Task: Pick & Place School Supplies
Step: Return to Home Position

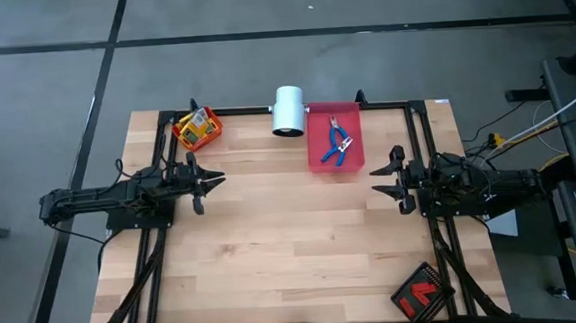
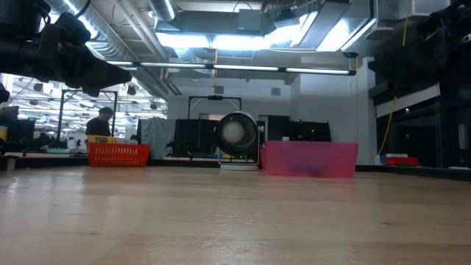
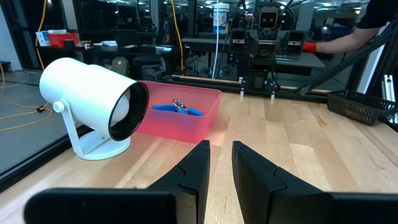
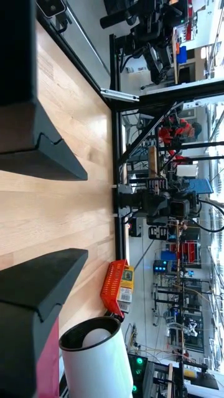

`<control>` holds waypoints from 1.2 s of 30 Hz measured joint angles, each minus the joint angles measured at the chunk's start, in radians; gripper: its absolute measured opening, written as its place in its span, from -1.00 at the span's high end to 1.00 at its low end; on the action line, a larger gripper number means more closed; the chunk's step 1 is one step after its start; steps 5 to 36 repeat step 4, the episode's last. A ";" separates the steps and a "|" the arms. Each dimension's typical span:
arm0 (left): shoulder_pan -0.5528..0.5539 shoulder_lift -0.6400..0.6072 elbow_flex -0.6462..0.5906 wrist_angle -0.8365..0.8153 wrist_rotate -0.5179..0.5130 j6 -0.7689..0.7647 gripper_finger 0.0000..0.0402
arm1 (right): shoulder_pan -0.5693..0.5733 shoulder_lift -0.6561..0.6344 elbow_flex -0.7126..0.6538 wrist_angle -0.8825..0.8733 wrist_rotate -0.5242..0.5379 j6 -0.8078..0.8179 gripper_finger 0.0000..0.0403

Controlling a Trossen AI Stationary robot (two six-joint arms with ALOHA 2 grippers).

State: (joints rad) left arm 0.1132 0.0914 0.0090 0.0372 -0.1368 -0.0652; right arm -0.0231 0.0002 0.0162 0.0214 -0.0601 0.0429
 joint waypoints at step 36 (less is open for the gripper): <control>0.000 0.000 0.000 0.000 0.000 0.000 0.69 | 0.000 0.000 0.000 0.000 0.000 0.000 0.04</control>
